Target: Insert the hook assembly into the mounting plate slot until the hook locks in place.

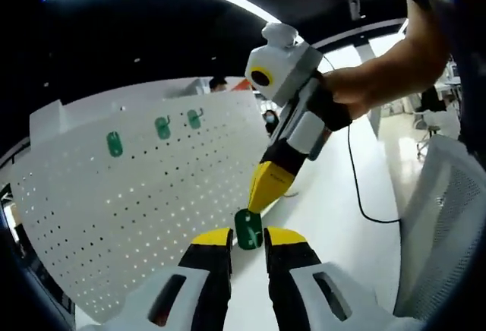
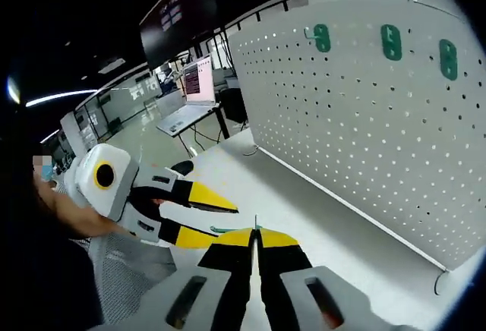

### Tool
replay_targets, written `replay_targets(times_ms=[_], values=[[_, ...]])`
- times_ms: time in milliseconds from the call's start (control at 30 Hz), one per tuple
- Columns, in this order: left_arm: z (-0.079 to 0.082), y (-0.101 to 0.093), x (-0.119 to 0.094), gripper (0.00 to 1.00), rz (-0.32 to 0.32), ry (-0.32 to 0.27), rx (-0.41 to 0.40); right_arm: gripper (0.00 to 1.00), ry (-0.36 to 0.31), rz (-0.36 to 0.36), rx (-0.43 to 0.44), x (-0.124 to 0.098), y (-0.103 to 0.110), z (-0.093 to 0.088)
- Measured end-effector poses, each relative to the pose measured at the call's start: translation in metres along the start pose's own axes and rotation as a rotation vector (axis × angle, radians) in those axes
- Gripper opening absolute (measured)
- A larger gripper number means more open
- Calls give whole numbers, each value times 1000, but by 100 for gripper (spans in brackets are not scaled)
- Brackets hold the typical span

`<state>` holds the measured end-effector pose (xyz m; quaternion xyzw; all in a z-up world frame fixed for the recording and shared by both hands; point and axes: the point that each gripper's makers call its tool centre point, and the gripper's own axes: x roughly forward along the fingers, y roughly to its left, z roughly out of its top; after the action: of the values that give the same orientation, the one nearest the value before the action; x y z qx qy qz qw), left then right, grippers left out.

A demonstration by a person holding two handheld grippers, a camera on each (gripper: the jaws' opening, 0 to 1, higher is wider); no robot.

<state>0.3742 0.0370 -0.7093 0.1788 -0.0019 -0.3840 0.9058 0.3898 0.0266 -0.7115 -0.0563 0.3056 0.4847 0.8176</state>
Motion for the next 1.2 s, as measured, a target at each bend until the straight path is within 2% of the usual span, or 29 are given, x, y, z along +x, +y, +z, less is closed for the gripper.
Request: replay_targets(times_ms=[400,1200], values=[[-3,-1,1,9,-6,14,18,0,-8,45,44,2,9,3],[-3,3,-1,3,3,16,-25,0,3,52,54,2,16,3]])
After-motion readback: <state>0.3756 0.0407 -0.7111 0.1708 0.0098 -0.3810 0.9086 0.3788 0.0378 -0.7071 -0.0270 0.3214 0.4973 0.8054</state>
